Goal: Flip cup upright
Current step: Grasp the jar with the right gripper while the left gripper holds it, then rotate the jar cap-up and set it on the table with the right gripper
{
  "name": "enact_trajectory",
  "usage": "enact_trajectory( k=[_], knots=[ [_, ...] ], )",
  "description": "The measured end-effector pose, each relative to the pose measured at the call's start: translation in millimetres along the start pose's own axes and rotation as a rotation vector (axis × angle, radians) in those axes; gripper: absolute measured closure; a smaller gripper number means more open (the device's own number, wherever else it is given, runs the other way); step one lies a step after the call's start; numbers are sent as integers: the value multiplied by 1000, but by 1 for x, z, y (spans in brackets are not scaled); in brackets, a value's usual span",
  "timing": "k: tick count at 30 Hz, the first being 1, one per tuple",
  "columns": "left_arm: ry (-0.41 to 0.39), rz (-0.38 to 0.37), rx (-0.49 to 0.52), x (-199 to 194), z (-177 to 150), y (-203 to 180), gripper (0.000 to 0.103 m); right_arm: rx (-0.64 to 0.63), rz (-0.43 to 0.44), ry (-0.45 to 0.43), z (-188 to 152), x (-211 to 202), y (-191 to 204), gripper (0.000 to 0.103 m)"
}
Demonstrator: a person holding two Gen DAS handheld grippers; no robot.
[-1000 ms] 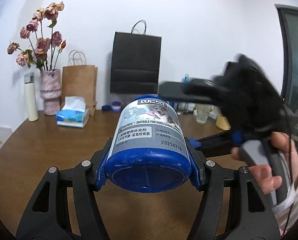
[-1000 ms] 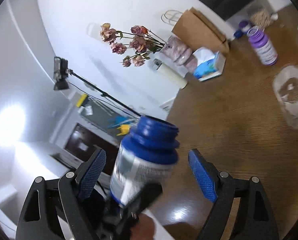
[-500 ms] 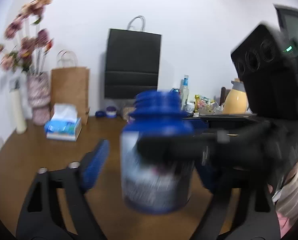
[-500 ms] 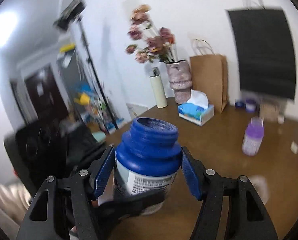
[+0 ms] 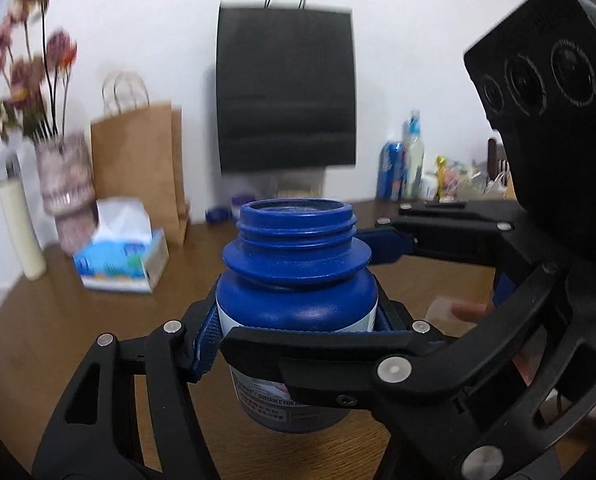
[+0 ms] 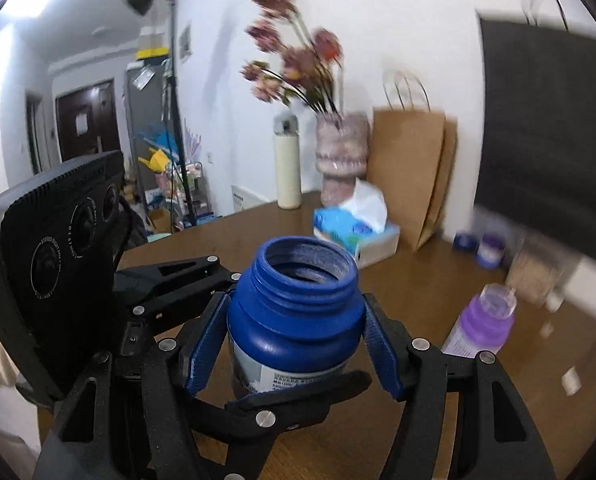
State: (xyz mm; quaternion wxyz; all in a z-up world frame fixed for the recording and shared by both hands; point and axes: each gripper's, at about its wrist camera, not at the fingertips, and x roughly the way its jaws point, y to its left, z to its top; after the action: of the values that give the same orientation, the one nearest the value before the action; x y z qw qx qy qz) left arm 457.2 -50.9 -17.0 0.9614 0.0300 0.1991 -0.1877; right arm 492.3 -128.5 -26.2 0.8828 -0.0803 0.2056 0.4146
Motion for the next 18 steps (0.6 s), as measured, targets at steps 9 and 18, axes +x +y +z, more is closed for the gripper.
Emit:
enact_trajectory(
  k=[9, 18],
  knots=[
    [83, -79, 38, -25, -33, -34, 43, 86, -31, -6, -53, -32, 21, 27],
    [224, 26, 67, -40, -58, -32, 17, 59, -71, 65, -69, -24, 56, 34]
  ],
)
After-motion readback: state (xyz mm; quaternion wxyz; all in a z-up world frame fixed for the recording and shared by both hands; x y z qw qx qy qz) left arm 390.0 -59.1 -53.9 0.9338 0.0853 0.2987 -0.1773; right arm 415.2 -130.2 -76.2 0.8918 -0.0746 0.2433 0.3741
